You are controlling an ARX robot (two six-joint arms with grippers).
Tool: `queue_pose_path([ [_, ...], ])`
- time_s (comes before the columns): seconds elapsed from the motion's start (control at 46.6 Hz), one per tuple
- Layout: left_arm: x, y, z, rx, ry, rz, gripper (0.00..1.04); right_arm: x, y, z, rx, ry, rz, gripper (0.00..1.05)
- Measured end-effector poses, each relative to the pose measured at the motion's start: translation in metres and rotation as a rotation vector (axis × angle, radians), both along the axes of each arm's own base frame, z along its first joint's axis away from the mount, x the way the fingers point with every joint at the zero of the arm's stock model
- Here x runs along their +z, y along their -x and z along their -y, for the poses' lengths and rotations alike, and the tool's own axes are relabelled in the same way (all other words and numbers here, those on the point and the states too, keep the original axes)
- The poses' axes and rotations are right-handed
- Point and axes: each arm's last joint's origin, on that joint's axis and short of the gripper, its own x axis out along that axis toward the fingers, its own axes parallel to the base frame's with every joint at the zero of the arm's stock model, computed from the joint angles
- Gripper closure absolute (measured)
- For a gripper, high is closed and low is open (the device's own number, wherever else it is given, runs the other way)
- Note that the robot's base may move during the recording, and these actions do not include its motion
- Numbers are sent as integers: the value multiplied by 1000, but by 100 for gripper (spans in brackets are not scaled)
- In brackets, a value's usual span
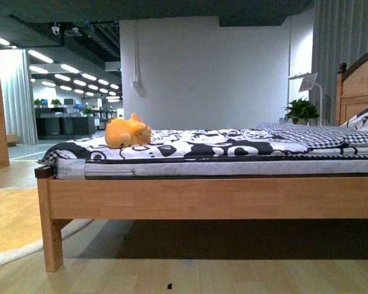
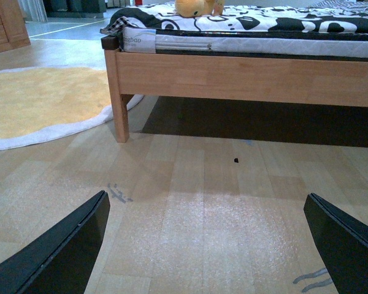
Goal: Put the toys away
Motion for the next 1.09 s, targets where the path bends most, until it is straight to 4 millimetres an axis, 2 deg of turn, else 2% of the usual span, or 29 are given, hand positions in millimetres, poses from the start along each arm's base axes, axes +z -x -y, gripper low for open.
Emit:
queue_pose_path([
  [1.093,0,0,0,0,0,0,6,0,0,0,0,0,0,6],
])
